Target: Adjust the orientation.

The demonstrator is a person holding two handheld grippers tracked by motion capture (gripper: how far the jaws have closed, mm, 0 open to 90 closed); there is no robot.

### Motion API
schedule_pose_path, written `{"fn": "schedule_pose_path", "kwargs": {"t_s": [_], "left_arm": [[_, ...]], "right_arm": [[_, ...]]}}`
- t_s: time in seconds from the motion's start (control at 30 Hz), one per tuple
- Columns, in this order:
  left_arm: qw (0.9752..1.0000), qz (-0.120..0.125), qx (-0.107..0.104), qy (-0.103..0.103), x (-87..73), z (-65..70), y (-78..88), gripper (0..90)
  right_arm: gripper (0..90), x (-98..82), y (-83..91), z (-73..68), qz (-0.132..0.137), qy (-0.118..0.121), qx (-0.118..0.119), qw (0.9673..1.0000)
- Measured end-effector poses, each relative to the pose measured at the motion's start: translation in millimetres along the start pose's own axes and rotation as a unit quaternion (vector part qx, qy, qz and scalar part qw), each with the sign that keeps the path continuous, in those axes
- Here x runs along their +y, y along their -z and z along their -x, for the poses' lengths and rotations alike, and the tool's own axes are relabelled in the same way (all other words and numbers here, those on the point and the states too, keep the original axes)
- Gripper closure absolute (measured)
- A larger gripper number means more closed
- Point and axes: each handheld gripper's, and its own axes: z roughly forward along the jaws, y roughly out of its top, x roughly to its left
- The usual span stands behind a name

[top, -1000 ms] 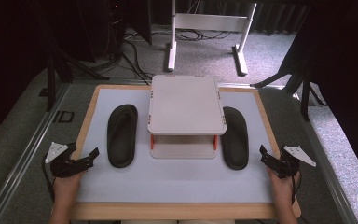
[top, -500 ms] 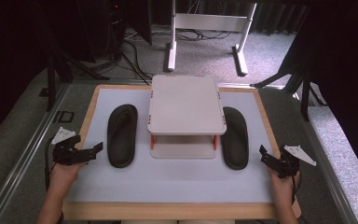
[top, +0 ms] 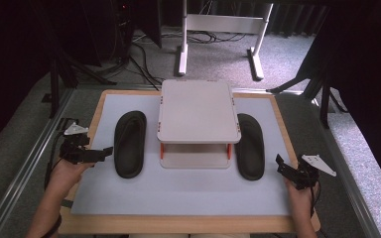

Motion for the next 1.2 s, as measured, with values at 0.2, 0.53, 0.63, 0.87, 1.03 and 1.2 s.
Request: {"fn": "schedule_pose_path", "kwargs": {"t_s": [0.2,0.53,0.63,0.87,1.03,1.2], "left_arm": [[0.9988,-0.045,0.004,-0.019,21.7,1.4,-3.8,2.8],[0.9943,-0.104,0.0,-0.024,50.8,2.3,-20.5,4.8],[0.9908,-0.132,-0.015,-0.023,63.6,3.7,-31.1,6.5],[0.9838,-0.178,-0.015,-0.01,79.3,3.0,-52.6,12.6],[0.9799,-0.199,-0.015,0.01,80.0,-2.7,-67.2,15.2],[0.9767,-0.213,-0.016,0.021,81.6,-7.8,-79.0,19.5]], "right_arm": [[13.9,0.0,0.1,-0.5,0.001,0.004,-0.001,1.0],[13.9,0.1,-0.1,-0.9,-0.001,0.005,0.003,1.0],[13.9,0.0,-0.2,-1.0,-0.002,0.007,0.004,1.0],[14.0,0.0,-0.4,-0.9,-0.003,0.007,0.006,1.0],[14.0,0.0,-0.3,-0.9,-0.002,0.008,0.008,0.9999],[14.0,0.0,-0.2,-1.0,-0.002,0.008,0.009,0.9999]]}}
